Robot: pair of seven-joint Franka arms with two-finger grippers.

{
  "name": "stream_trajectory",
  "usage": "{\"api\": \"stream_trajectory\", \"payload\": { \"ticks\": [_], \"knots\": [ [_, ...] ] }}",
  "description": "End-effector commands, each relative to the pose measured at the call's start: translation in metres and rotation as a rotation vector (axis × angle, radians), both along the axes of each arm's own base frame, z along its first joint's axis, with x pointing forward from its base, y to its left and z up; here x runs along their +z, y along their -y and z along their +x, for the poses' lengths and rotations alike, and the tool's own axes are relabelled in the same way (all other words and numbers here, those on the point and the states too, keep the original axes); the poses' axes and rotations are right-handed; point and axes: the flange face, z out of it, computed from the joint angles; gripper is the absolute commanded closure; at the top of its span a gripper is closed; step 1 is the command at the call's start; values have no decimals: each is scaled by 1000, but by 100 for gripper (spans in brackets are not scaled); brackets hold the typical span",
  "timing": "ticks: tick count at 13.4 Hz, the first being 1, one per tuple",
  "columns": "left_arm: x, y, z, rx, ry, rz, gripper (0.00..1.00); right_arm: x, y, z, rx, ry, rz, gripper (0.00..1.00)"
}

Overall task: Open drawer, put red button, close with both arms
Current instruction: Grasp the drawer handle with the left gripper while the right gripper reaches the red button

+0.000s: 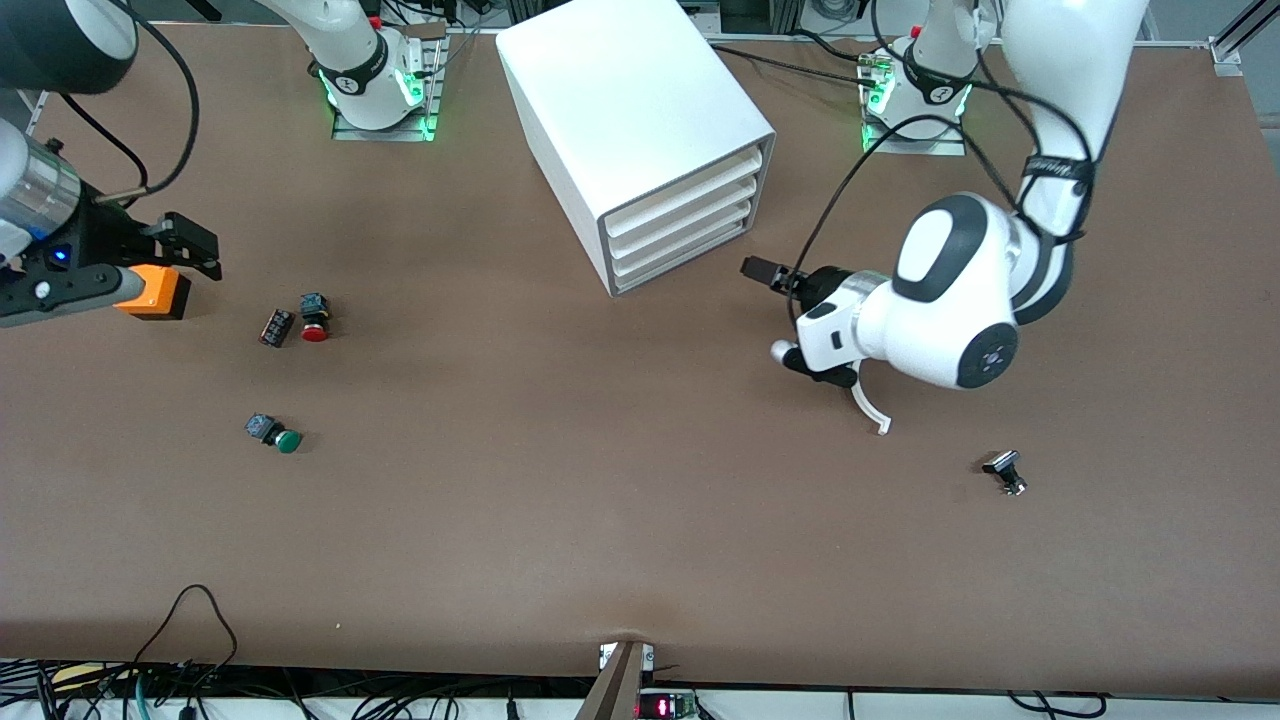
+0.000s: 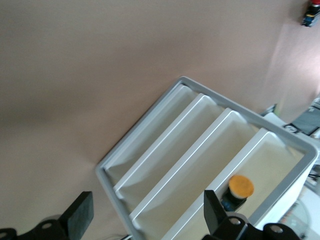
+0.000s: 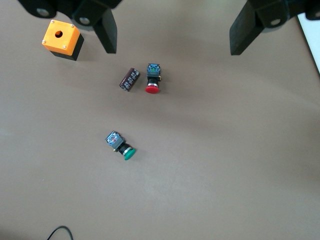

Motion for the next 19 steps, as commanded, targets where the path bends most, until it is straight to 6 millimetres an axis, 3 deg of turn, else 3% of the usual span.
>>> {"api": "stream_trajectory", "payload": {
  "ticks": [1, 3, 4, 6, 7, 11, 15, 19],
  "knots": [
    [-18, 16, -4, 9, -28, -48, 6, 4, -3, 3, 11, -2, 12, 0],
    [-31, 36, -17, 1, -55, -59, 6, -1, 1, 4, 3, -16, 8, 0],
    [-37, 47, -26, -15, -63, -55, 6, -20, -2, 11, 7, -50, -4, 0],
    [-49, 62, -40, -19, -80, -53, 6, -26, -1, 13, 8, -59, -6, 0],
    [-54, 69, -46, -26, -82, -45, 3, -48, -2, 18, 14, -103, -12, 0],
    [-71, 101, -78, -74, -104, -15, 1, -70, -7, 18, 27, -144, -18, 0],
    [-92, 124, -103, -62, -81, 26, 1, -139, -4, 14, 79, -142, -7, 0],
    [-93, 133, -111, -70, -85, 21, 5, -209, 4, -8, 82, -106, -1, 0]
  ]
}}
